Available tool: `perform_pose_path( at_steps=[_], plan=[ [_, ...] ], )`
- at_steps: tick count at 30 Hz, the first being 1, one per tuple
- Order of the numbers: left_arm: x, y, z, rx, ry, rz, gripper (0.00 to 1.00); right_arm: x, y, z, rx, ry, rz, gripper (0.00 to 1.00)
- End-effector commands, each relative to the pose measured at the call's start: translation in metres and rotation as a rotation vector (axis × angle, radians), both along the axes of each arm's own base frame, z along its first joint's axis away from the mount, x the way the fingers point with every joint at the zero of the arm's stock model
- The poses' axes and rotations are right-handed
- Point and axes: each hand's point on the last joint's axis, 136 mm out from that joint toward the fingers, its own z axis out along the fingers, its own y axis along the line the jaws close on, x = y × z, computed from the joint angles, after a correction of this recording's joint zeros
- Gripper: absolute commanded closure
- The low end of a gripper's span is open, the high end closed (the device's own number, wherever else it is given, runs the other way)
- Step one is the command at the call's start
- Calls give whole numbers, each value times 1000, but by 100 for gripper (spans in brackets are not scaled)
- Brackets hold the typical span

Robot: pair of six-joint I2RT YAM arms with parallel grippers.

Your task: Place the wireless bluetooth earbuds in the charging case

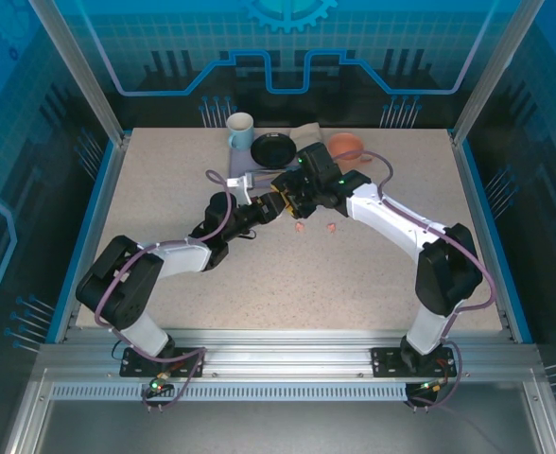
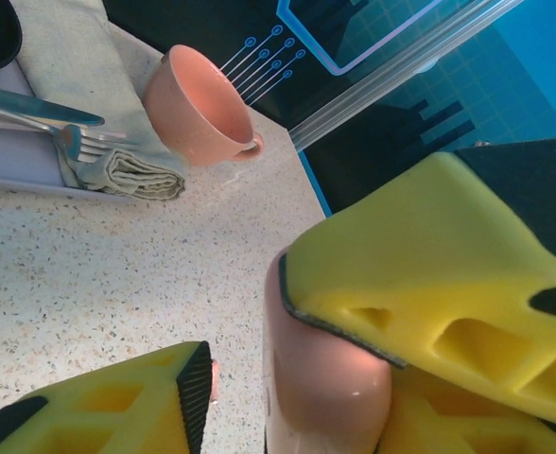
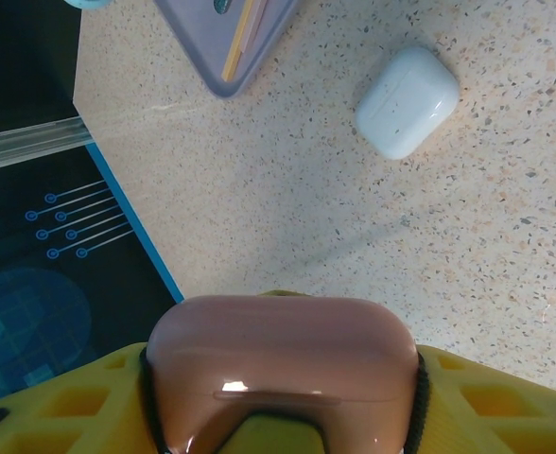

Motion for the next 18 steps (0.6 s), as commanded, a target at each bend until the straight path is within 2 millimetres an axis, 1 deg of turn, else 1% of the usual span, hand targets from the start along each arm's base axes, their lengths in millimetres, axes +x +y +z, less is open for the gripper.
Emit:
perform_pose_path(
  at_steps=[1, 4, 10, 11, 12, 13, 15, 16, 18],
  plan=[
    [6, -6, 13, -16, -43, -6, 59, -7, 3, 11, 30, -10, 10, 55],
    [7, -7, 12, -17, -43, -7, 66, -7, 4, 13, 35, -16, 9, 55],
    [7, -8, 17, -21, -48, -16, 84, -4, 3, 19, 41, -30, -3, 54],
    [6, -8, 17, -19, -44, -18, 88, -2, 1, 21, 44, -41, -7, 51],
    [6, -9, 17, -13, -40, -21, 93, 1, 0, 25, 45, -56, -10, 44],
    [4, -9, 18, -6, -40, -28, 97, 4, -4, 29, 44, -72, -16, 35],
    [1, -8, 20, 5, -34, -35, 99, 12, -13, 40, 41, -115, -25, 24],
    [0, -7, 21, 15, -31, -40, 100, 15, -21, 46, 37, -142, -37, 20],
    [-4, -6, 22, 29, -23, -55, 100, 21, -38, 57, 34, -190, -59, 18]
  ],
)
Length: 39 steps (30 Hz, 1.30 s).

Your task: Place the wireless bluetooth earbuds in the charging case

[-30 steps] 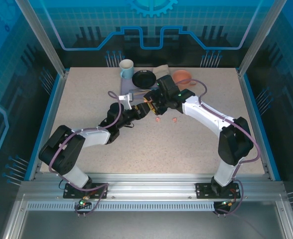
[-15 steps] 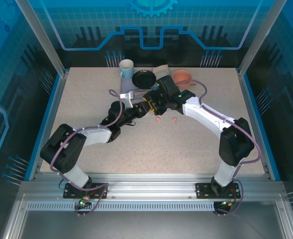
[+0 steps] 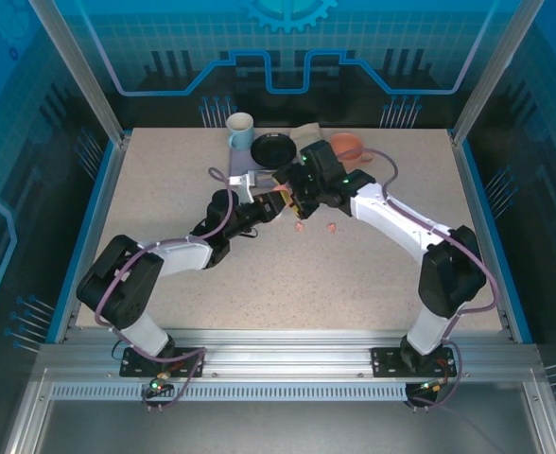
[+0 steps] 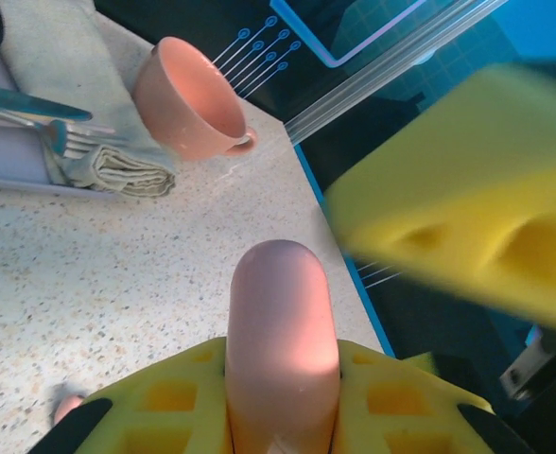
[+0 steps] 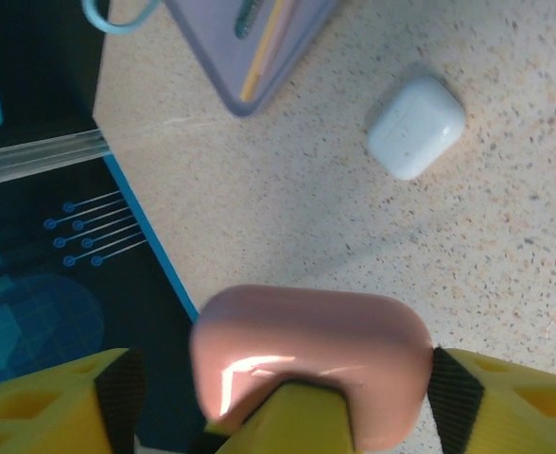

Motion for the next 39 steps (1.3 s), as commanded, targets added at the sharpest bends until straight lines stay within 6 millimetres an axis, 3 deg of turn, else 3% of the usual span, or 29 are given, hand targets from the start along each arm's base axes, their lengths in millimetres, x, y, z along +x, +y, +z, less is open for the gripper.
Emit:
perform_pose_path(
  at_steps=[1, 5, 8, 13, 19, 33, 39],
  plan=[
    [-6, -1, 18, 29, -28, -48, 100, 15, -34, 46, 24, -156, -38, 17],
    [-14, 4, 25, 46, -15, -136, 100, 19, -70, 53, -17, -261, 30, 16],
    [-19, 12, 39, 34, -11, -240, 100, 17, -79, 51, -46, -391, 216, 17],
    [-33, 11, 60, 60, -6, -412, 99, -14, -64, 39, -143, -602, 549, 20],
    [-47, -1, 74, 43, 28, -558, 99, -37, -49, 38, -73, -740, 636, 22],
    [-52, -12, 68, 50, 61, -610, 100, -42, -25, 57, -30, -823, 694, 24],
    [-52, -16, 70, 52, 55, -619, 100, -41, -15, 53, -31, -805, 718, 26]
  ],
)
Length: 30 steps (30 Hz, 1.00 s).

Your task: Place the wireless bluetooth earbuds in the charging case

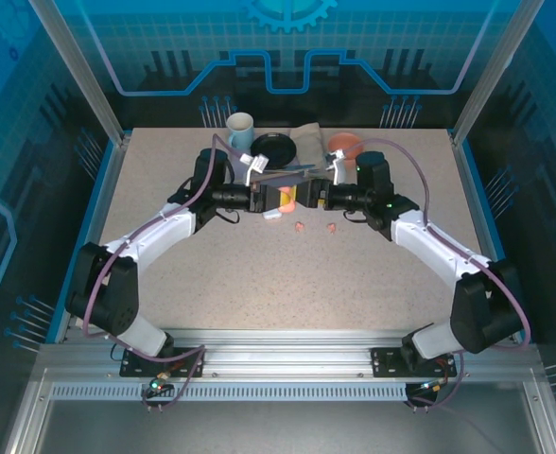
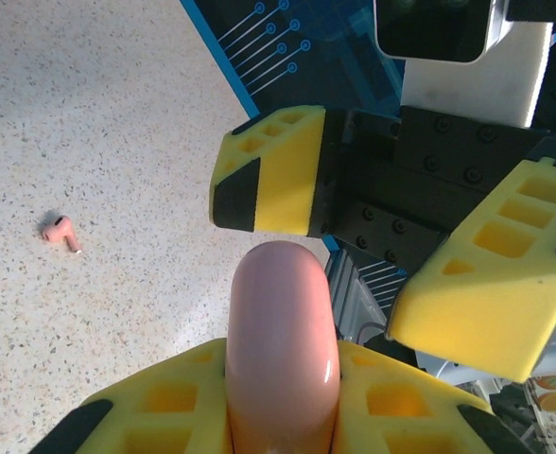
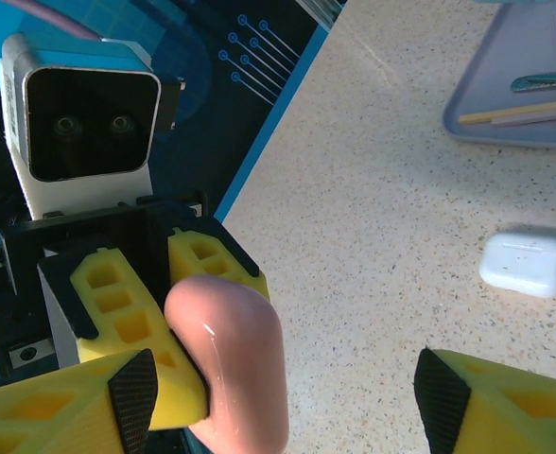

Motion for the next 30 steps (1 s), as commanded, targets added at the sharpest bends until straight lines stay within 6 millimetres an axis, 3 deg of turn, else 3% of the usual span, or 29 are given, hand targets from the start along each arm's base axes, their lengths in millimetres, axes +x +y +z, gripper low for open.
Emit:
perform_pose_path(
  at_steps=[1, 6, 14, 16, 20, 25, 30],
  plan=[
    [-1, -5, 13, -16, -37, -44, 100, 0, 10, 5, -8, -30, 33, 26],
    [-2, -6, 20, -25, -53, -53, 100, 9, 2, -26, -60, 39, -18, 31],
    [-9, -2, 35, -29, -102, -51, 100, 27, -45, -77, -76, 169, -163, 36],
    [-10, -2, 33, -24, -100, -53, 100, 26, -51, -75, -47, 179, -174, 36],
    [-10, -2, 29, -19, -96, -54, 100, 17, -50, -49, -6, 138, -147, 36],
    [-7, -3, 28, -26, -92, -56, 100, -8, -40, -18, 58, 72, -20, 37],
    [-5, -4, 33, -37, -101, -49, 100, -17, -27, -5, 87, 37, 46, 46]
  ],
)
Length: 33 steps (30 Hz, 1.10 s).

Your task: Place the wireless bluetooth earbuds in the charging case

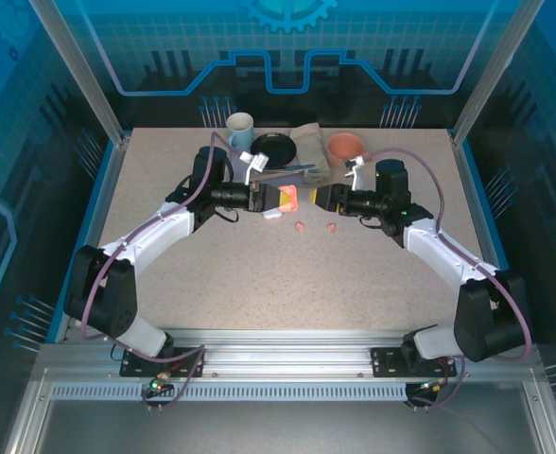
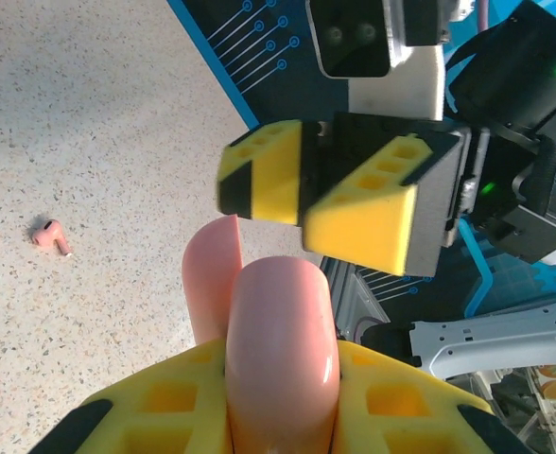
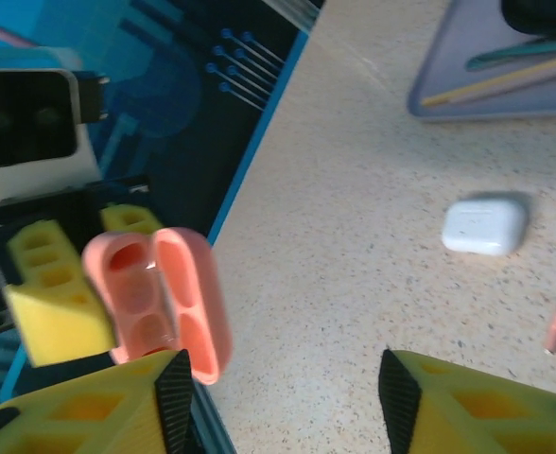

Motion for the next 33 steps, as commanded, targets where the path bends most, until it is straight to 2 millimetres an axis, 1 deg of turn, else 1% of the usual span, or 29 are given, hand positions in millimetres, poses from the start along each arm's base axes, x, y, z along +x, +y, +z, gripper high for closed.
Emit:
perform_pose_path(
  at_steps=[1, 8, 18, 22, 25, 27, 28, 29, 30, 31, 33],
  plan=[
    [2, -4, 24, -39, -80, -24, 100, -13, 17, 11, 35, -30, 94, 48],
    [6, -5, 28, -56, -83, -9, 100, -14, 37, 11, 27, -36, 131, 55],
    [5, -6, 27, -63, -78, -11, 100, 0, 51, 10, 32, -30, 130, 62],
    [5, -8, 27, -66, -78, -12, 100, 4, 56, 12, 39, -32, 135, 65],
    [5, -10, 25, -66, -74, -18, 100, 6, 59, 15, 43, -33, 141, 73],
    [7, -10, 24, -63, -71, -9, 100, 6, 59, 16, 38, -33, 142, 80],
    [7, -9, 24, -61, -74, -3, 100, 6, 58, 15, 31, -34, 141, 86],
    [9, -9, 24, -57, -75, 5, 93, 5, 58, 17, 26, -39, 143, 93],
    [9, -9, 24, -50, -77, 11, 83, 6, 56, 16, 18, -39, 141, 100],
    [10, -8, 24, -44, -81, 15, 77, 7, 55, 17, 10, -43, 140, 100],
    [12, -6, 26, -26, -87, 25, 52, 8, 51, 16, -19, -45, 139, 100]
  ],
)
